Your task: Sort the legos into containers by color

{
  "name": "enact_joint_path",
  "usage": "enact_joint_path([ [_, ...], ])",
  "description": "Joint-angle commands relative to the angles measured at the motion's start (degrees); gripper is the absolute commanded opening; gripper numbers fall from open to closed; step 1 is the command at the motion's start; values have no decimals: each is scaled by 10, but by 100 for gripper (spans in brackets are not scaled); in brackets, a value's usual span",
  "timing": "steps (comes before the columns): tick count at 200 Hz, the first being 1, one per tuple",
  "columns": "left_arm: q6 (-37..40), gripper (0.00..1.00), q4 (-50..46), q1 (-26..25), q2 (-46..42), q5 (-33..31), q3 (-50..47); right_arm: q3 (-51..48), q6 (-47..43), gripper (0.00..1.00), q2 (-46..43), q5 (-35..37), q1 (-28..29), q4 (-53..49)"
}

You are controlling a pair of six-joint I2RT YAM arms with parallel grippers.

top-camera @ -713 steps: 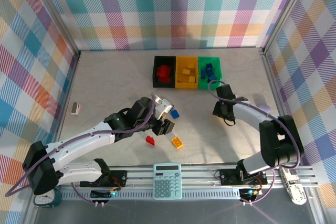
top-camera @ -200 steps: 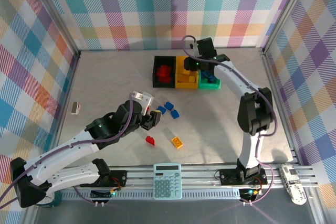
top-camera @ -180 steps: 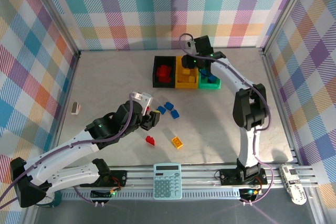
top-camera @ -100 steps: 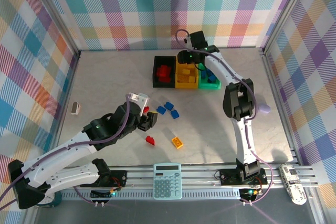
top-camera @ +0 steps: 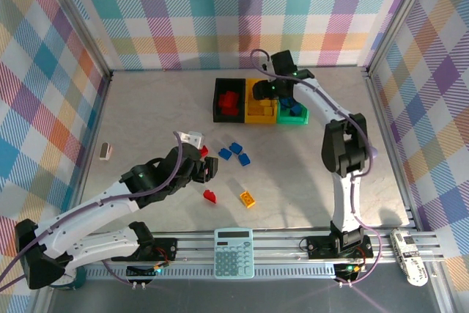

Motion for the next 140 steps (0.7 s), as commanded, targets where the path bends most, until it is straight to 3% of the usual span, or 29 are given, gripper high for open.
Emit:
enact_joint_path([
  [1,-150,72,-73,-8,27,-27,-7,-58,-2,64,-90,-32,1,30],
  [41,-298,73,-119,-36,74,-3,-33,-191,16,65,-191,-49,9,50],
  [79,-422,74,-79,-84,93,35,-76,-301,38,65,-266,-60,22,69],
  [140,-477,73,-32,-103,197,57,-73,-421,66,66,-371,-58,49,80],
])
